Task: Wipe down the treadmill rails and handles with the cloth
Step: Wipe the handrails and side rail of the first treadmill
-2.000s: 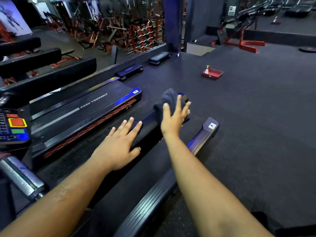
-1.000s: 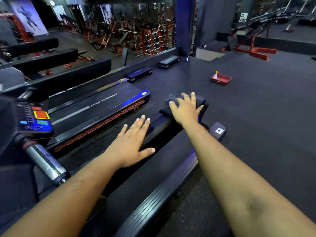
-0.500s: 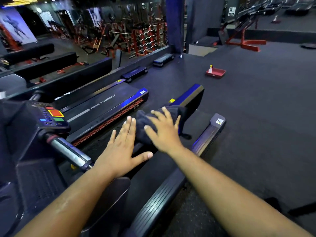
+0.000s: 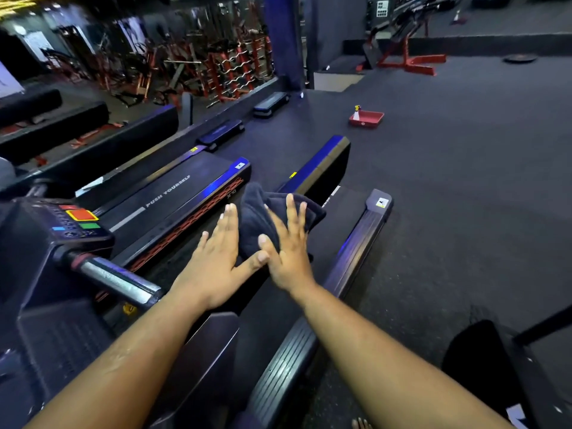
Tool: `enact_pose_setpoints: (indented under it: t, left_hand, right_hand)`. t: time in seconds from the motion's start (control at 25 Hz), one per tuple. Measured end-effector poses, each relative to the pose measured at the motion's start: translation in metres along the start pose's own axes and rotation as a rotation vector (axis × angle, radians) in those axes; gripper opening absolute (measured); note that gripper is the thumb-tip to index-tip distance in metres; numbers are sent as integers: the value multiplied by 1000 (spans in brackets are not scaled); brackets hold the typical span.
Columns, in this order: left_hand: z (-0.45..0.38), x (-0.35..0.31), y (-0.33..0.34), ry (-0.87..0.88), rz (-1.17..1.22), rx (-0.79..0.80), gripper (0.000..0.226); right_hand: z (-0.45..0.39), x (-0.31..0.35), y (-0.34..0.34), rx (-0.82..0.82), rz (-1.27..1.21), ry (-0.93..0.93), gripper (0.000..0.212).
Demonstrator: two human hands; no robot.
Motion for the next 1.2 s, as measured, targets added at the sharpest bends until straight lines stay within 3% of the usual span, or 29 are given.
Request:
enact_pose_setpoints:
  t: [0.12,0.2,0.32,0.4,0.48,0.64,0.8,0.92,1.08,1.12,1.2]
  left_hand:
    - [-2,-3,4,12,-139,3,121]
    - [-1,-3,4,11,-188,3,119]
    - [-1,-5,2,25,-158,-8,117]
    - [0,-6,3,35,-161,4,113]
    - [0,-5,4,26,-186,10,112]
    - [-1,-3,4,-11,-230,26,114]
    - [-3,-7,4,3,-251,24,110]
    - [-3,-4,7,-2,-280,40,109]
    - [-3,0,7,-21,-285,22,108]
    - [-3,1,9,-30,-285,34,108]
    - [-6,0,8,-38,-281,43,104]
  right_hand:
    - [-51,-40,-21,-94,-41,256,59]
    - [-46,-32,-14,-126,-117,403,58]
    - [10,3,11,-66,-167,233,62]
    - [18,-8,10,-34,-143,149,62]
    - [-25,-39,-8,-100,-74,167,64]
    - [-70,-71,-21,-171,-156,464,66]
    - [1,-13,8,-112,-299,292,62]
    - [-27,-47,-12,-235,-294,249,56]
    - [-92,-171,-15,-249,-490,903,60]
    - [-85,-164,-13,-248,-501,946,64]
    - [-55,-115,-11,-271,-440,763,77]
Point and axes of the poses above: each hand's wrist, its own z-axis away from the middle knuckle, its own y-axis out of the palm, x = y × z, the point moved 10 cm from there along -z, towards the middle knuckle, and after that the axes turned 7 degrees about z, right-handed, at the moved point
